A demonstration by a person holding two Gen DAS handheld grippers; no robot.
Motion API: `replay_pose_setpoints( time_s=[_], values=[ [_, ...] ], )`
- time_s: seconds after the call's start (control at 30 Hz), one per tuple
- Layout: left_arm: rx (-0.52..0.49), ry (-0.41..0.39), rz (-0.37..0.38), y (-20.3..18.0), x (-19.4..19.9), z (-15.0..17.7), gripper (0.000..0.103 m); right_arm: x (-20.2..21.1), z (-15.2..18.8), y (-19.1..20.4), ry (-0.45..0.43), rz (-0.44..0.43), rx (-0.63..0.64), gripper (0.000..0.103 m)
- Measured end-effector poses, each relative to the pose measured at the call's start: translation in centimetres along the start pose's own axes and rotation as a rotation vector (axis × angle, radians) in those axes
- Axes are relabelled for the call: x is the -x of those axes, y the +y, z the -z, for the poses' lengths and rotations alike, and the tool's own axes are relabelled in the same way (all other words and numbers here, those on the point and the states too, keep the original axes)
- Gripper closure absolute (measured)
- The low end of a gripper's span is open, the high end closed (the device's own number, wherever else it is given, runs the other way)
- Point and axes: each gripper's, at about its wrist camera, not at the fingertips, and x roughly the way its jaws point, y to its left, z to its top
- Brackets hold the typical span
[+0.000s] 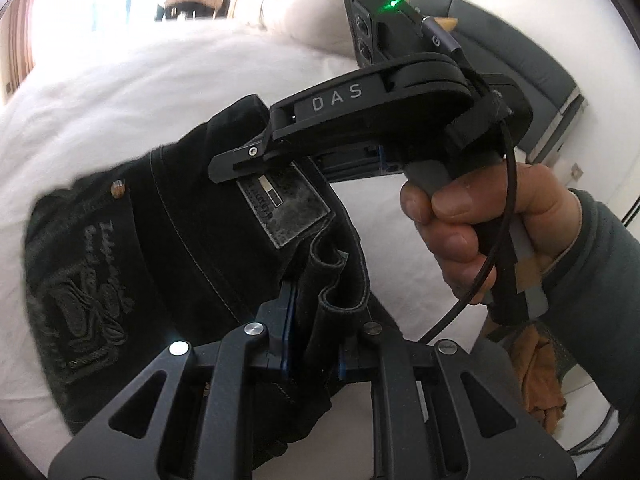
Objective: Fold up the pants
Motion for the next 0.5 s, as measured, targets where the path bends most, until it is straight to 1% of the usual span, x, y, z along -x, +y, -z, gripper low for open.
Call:
replay_pose_setpoints(
  time_s=[0.1,0.17,0.3,0.37,0.4,0.43,0.5],
  values=[
    [-0.001,0.040,-0.007,-0.6,-3.1,-0.2,0.089,-0.9,0.9,-2.9,0.008,-0.010,-0.060,0.084],
    [-0.003,0.049,-0.015,-0.9,-4.2,-0.5,0.089,-1.0,1.1,-3.8,-0.003,-0.021,-0.083,0.085],
    [-0.022,0.038,-0.037,-1.7,-5.4,-1.2,0.088,-0.7,0.9,-4.1,-0.016,-0.018,-0.075,0.085],
    [-0.020,0.033,-0.045,-2.1,-6.3,-1.3,0.085,-1.0,0.5,-3.7,-0.017,-0.007,-0.070,0.085],
    [-0.019,0.031,-0.045,-2.2,-6.5,-1.3,0.079,-1.0,0.2,-3.8,-0.015,-0.004,-0.072,0.084],
    [-0.017,0.032,-0.035,-2.5,-6.7,-1.2,0.074,-0.5,0.6,-4.7,-0.010,-0.007,-0.077,0.083],
    [-0.009,0.034,-0.016,-2.6,-6.2,-1.0,0.069,0.0,0.6,-5.4,-0.011,-0.004,-0.107,0.077]
  ],
)
